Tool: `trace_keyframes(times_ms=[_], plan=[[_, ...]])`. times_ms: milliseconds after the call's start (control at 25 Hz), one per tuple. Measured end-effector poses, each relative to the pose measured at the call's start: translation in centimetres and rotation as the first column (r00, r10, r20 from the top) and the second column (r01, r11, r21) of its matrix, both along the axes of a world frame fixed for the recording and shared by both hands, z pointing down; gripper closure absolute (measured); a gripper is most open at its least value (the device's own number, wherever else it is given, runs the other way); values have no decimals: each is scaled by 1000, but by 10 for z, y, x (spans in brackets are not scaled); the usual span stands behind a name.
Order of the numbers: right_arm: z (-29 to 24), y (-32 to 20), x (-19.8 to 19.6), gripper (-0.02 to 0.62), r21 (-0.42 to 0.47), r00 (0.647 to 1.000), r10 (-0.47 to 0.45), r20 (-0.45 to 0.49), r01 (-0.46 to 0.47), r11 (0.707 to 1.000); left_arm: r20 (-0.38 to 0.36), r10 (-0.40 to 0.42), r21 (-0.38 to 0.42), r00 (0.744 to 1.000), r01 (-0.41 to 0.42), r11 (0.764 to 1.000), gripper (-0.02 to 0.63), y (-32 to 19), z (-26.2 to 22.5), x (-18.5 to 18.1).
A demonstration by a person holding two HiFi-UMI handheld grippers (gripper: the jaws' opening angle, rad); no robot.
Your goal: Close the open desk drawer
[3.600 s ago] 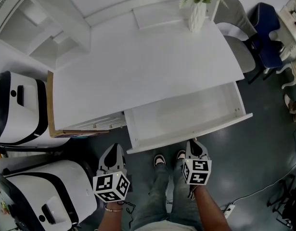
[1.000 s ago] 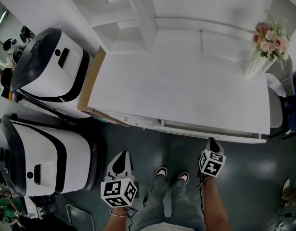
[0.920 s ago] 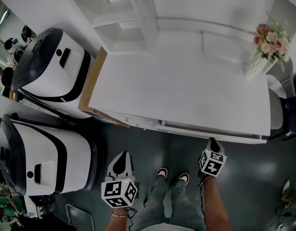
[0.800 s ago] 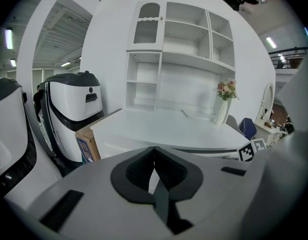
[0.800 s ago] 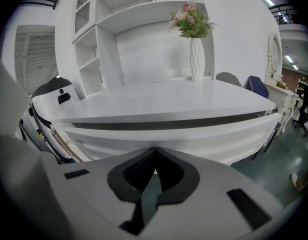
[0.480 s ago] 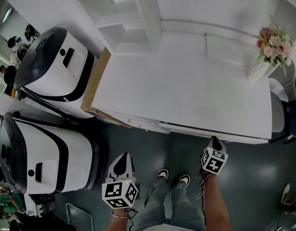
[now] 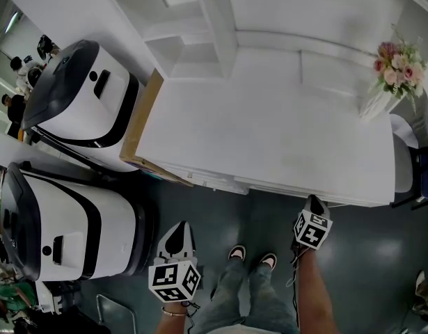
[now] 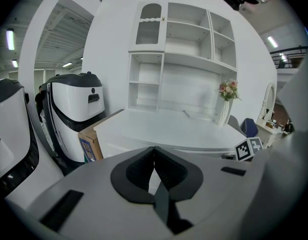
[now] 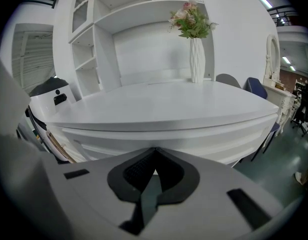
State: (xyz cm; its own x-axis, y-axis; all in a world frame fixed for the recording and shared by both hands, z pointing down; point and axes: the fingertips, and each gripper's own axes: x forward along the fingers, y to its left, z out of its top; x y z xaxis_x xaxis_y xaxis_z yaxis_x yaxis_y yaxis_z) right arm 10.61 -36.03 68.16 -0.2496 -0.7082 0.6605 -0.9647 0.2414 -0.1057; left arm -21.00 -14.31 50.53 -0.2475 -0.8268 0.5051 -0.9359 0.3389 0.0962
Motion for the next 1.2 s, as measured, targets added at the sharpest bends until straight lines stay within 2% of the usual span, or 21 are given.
trace_keyframes(times_ms=[440, 760, 1000, 1200], plan=[[1, -1, -1, 588, -16, 1000, -2, -17, 2, 1000, 2, 34, 12, 999, -34, 999, 586, -4, -5, -2], [-33, 16, 1, 588, -13, 999, 5, 37, -5, 1000, 0, 100, 46, 995, -100, 994, 586, -19, -16, 9], [-101, 34, 15, 588, 64, 995, 10, 96, -16, 998, 5, 197, 108, 980, -197, 974, 586, -52, -35, 27], [-171, 52, 39, 588, 192, 996, 18, 92, -35, 981, 18, 287, 174, 958, -286, 942, 586, -80, -58, 50]])
